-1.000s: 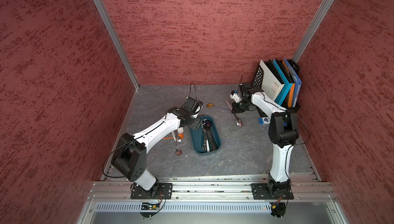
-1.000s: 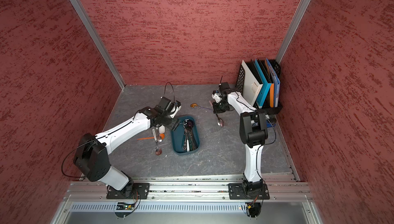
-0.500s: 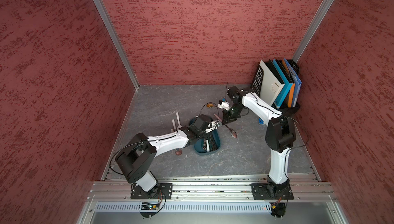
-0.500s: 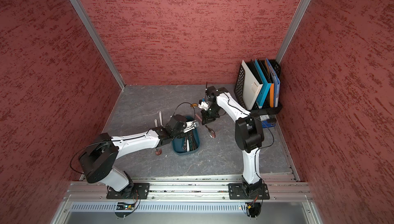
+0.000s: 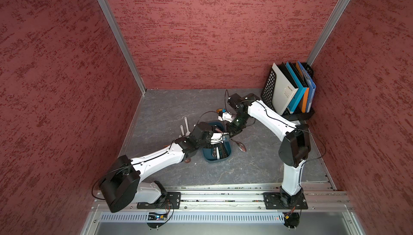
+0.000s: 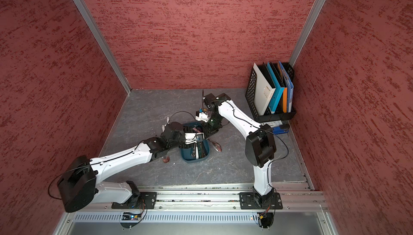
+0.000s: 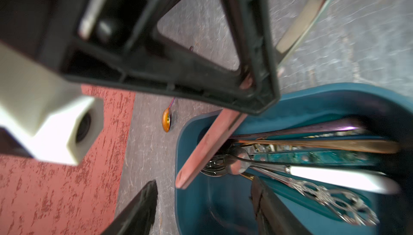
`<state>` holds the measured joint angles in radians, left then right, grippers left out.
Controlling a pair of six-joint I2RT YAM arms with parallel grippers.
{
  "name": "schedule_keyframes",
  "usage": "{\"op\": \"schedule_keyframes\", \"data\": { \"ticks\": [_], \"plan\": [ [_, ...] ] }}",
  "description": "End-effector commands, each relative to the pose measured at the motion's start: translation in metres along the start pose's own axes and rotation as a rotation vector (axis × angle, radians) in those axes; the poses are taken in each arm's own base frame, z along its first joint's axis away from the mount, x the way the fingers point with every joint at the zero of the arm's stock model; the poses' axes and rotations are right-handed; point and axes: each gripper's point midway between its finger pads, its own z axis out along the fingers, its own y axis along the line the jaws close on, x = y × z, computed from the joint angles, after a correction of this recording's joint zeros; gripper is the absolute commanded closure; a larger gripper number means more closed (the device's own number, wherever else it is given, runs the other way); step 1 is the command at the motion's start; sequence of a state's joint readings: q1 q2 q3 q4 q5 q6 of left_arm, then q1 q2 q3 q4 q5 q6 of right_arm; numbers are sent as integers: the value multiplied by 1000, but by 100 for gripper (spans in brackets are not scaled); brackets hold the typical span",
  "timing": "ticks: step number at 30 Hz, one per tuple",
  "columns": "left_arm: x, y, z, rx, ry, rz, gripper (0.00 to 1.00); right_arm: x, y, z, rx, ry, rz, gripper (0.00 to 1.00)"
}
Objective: Put the spoon into the storage box
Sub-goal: Place the spoon in the storage box.
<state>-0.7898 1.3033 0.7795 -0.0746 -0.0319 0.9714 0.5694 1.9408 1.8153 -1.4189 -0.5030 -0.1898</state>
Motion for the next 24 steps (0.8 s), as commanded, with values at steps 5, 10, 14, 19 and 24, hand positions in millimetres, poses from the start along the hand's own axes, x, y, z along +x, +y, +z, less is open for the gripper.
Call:
{"op": "schedule_keyframes", "data": {
  "ticks": [5,10,14,19,24],
  "plan": [
    [-2,-33,-21,149,-50,27,37,2,26,-13,-55,-25,-71,97],
    [0,-39,-21,182,-47,31,38,3,34,-12,-73,-27,-87,97],
    [-5,-34,-11,164,-57,32,38,7,42,-6,-86,-4,-106,98],
    [-6,-31,-1,142,-49,71,39,10,50,-3,-124,11,-110,98],
    [-14,-24,-8,99,-67,87,39,14,40,5,-81,40,-102,98]
  ]
}}
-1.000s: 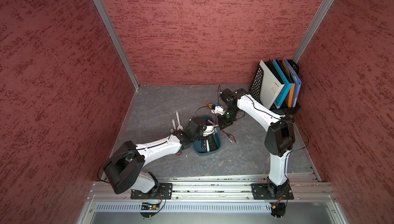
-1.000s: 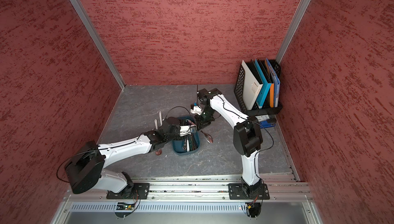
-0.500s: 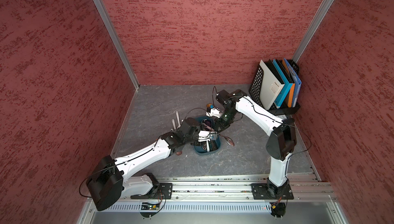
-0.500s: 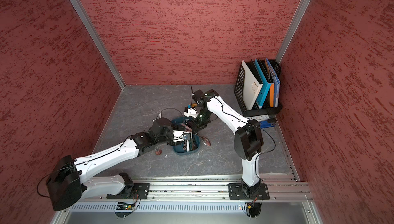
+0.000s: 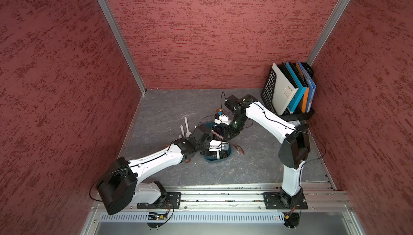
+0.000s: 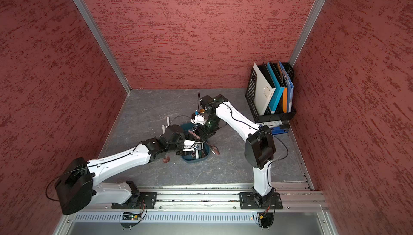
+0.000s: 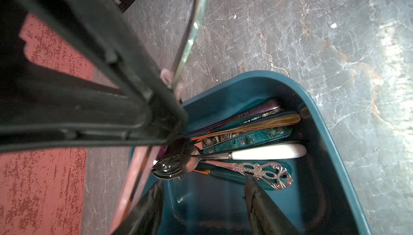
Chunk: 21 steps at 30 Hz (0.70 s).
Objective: Put the spoon into the storage box
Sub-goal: Place the spoon in the storage box.
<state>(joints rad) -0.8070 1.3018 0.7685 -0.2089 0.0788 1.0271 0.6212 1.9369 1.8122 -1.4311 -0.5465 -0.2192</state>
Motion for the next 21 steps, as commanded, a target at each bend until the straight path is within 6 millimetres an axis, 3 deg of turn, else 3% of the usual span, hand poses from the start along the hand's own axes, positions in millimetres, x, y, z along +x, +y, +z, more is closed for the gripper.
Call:
{"op": "schedule_keyframes", "data": {
  "ticks": [1,9,15,21],
  "plan": [
    [-18,22,-11,-100,-53,36,39,9,13,-1,-26,16,-33,98],
    [-19,15,-29,-106,-58,56,38,7,8,6,-25,39,-12,98],
    [-16,15,-21,-104,-53,50,38,11,5,10,-24,62,10,98],
    [-13,15,-3,-88,-40,61,37,8,19,7,-64,42,-10,98]
  ]
}}
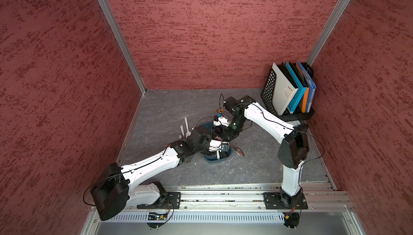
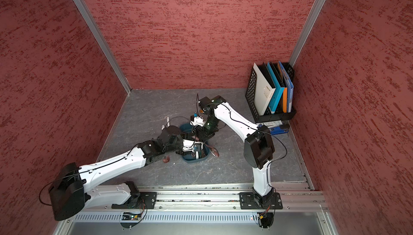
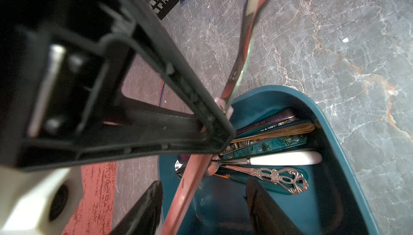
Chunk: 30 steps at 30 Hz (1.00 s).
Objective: Put the spoon into the storage box
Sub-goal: Place the spoon in the storage box.
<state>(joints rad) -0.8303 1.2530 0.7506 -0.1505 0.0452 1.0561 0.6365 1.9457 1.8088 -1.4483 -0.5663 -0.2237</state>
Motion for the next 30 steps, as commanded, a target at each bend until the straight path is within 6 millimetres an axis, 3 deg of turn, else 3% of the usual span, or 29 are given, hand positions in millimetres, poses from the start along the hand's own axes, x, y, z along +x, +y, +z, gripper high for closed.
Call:
{"op": "schedule_keyframes", "data": {
  "ticks": [1,5,9,15,22,24,26,30],
  "plan": [
    [1,3,12,-7,4,15,37,4,12,2,-39,14,-8,98],
    [0,8,21,-11,13,16,41,5,16,3,-46,17,-18,98],
    [-5,14,22,-27,5,17,57,5,12,4,-26,19,-21,97],
    [-10,5,19,-13,35,65,76,0,9,9,-31,13,-25,97],
    [-8,-5,17,10,58,80,90,-3,12,7,-43,-2,-41,95],
    [-8,-7,15,17,59,77,94,-2,11,10,-45,1,-40,89],
    [-11,-9,12,24,52,81,98,-2,11,12,-52,-3,-41,76],
    [-19,-17,3,38,59,94,100,-8,15,10,-79,-57,-50,60]
  ]
}}
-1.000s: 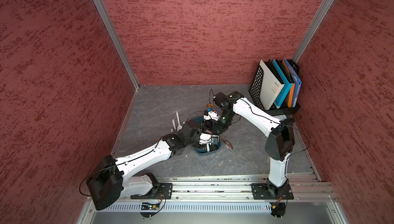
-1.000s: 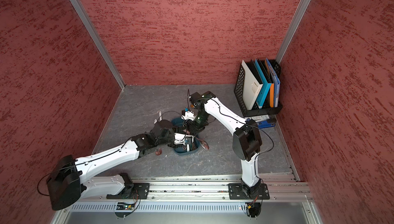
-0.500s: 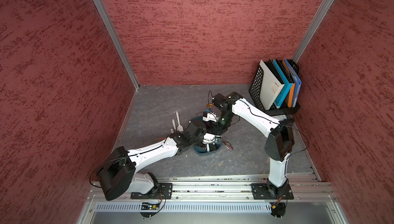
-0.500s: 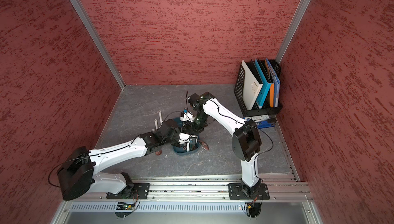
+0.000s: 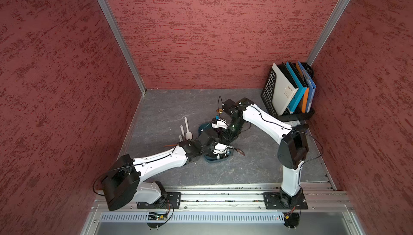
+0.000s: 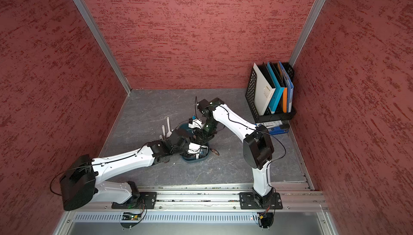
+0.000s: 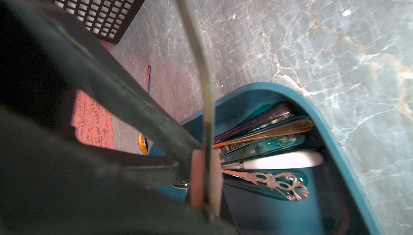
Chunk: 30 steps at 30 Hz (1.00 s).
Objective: Put the spoon into the storage box
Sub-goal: Place the spoon in the storage box.
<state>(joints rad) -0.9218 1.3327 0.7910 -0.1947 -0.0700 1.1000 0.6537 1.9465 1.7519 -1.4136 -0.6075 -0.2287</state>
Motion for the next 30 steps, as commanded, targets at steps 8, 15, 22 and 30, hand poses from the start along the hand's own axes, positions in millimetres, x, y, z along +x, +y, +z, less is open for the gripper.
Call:
{"op": "schedule_keyframes", "data": {
  "ticks": [8,15,22,30],
  "plan": [
    [-6,-20,-32,101,72,-176,100,-38,-31,-34,36,-274,84,45],
    [3,-38,-36,154,183,-354,100,-58,-77,-62,137,-468,224,45],
    [18,-37,-32,121,306,-590,100,-44,-131,-65,304,-552,385,45],
    [40,-18,-20,94,463,-972,100,-20,-161,-45,398,-583,457,46]
  ]
}}
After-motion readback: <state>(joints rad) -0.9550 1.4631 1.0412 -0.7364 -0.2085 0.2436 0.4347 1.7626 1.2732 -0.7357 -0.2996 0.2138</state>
